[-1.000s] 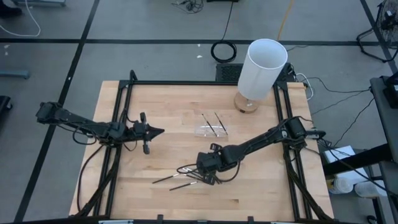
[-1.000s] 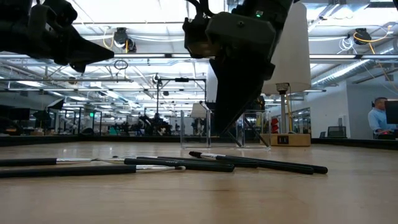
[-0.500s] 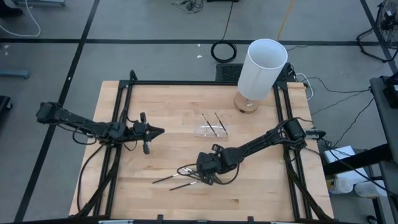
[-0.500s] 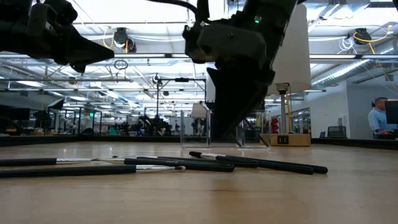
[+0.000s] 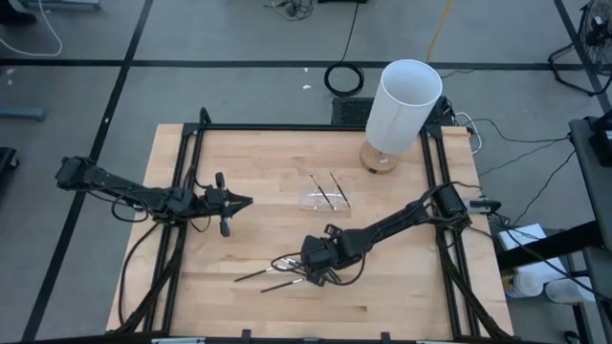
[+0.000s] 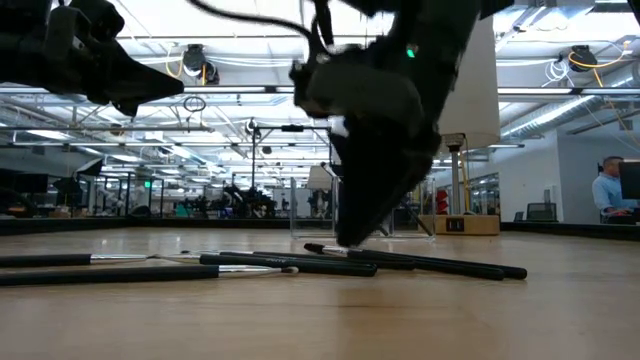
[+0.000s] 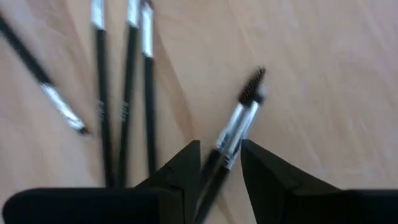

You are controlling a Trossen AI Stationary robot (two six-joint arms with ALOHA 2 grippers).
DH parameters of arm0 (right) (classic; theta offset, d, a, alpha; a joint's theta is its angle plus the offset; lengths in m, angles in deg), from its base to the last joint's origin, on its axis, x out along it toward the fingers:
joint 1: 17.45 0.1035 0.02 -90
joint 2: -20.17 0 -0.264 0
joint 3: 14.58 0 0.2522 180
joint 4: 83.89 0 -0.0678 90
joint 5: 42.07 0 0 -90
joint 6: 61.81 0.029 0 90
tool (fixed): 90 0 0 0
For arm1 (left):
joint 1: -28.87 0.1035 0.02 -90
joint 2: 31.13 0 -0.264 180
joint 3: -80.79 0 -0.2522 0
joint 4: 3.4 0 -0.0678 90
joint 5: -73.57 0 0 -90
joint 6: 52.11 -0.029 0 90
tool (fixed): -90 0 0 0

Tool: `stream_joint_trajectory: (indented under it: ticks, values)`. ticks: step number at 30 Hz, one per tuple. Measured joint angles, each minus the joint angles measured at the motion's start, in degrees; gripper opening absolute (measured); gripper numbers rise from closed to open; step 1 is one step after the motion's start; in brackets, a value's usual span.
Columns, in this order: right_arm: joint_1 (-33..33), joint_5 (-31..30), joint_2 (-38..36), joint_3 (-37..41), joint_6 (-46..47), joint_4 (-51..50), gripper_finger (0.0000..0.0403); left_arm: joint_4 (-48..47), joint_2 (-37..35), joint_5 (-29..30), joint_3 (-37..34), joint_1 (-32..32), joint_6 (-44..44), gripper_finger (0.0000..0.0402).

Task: Put items in baskets/containers
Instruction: Put the black eyeshadow brush into the left section of the transparent organizer

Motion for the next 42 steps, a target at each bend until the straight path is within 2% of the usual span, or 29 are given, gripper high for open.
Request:
stream_joint_trajectory:
  ticks: [12, 16, 22, 27, 31, 35, 42]
  values:
    - [0.04, -0.37, -0.31, 0.13, -0.15, -0.38, 0.0102, -0.02, 0.01, -0.01, 0.00, 0.01, 0.09, 0.0042]
    - [0.00, -0.02, -0.37, 0.13, -0.13, -3.31, 0.0102, 0.00, 0.00, -0.01, 0.00, 0.01, 0.20, 0.0042]
    - [0.28, -0.18, -4.98, 0.09, 4.10, -16.67, 0.0093, -0.04, 0.01, -0.01, 0.00, -0.01, 0.20, 0.0042]
    - [1.66, -2.97, -11.69, 0.04, 13.69, -31.38, 0.0081, -0.05, 0.00, -0.04, 0.00, 0.00, 0.42, 0.0042]
    - [2.69, 1.46, -15.93, 5.01, 23.13, -39.63, 0.0082, -0.08, 0.02, -0.40, 0.00, -0.01, 1.11, 0.0042]
    - [3.06, 11.85, -20.52, 17.97, 31.00, -34.94, 0.0099, -0.11, 0.01, -1.72, 0.00, -0.21, 1.69, 0.0042]
    - [3.80, 16.31, -31.02, 42.12, 39.12, -3.85, 0.0135, -0.07, 0.00, -3.01, 0.00, -0.21, 1.87, 0.0042]
